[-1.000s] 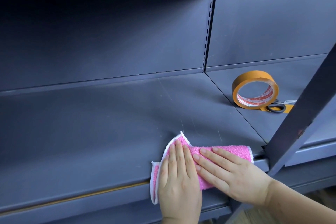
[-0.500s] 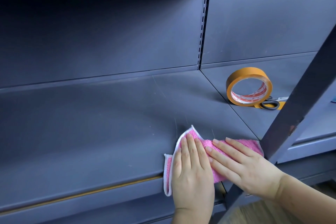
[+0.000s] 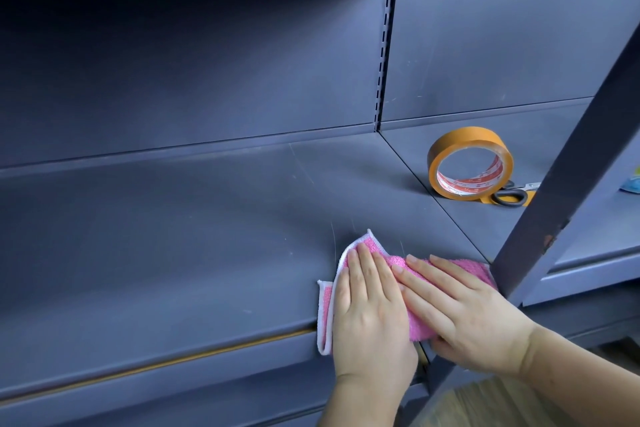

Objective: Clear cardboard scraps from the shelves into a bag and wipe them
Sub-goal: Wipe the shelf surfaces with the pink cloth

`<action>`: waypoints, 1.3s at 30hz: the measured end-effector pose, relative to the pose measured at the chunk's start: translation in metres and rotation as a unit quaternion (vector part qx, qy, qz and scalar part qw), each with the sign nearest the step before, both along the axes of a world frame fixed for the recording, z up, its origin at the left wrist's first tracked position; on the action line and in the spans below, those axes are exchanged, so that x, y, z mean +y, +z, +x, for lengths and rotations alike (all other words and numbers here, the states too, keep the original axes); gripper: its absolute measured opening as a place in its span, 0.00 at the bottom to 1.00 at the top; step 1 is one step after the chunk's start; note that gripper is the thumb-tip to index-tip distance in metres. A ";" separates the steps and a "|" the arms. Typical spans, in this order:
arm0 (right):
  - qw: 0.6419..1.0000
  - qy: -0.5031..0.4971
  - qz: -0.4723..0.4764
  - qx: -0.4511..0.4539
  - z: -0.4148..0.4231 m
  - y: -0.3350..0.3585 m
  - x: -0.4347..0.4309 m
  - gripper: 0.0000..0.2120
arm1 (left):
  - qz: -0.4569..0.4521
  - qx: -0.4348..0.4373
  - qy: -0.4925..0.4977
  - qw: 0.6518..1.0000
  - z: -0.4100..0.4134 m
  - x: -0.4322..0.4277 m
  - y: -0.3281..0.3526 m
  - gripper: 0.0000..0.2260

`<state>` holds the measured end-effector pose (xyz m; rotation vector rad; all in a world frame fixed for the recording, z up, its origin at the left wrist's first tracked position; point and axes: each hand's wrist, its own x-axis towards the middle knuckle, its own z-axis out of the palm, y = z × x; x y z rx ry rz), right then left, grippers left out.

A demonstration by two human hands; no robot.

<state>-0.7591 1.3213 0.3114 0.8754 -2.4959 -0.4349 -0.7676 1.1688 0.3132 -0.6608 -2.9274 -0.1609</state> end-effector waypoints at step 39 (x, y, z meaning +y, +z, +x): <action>0.967 -0.065 -0.058 -0.240 -0.002 0.036 -0.170 0.32 | -0.071 -0.132 -0.045 0.988 -0.019 -0.181 0.032 0.33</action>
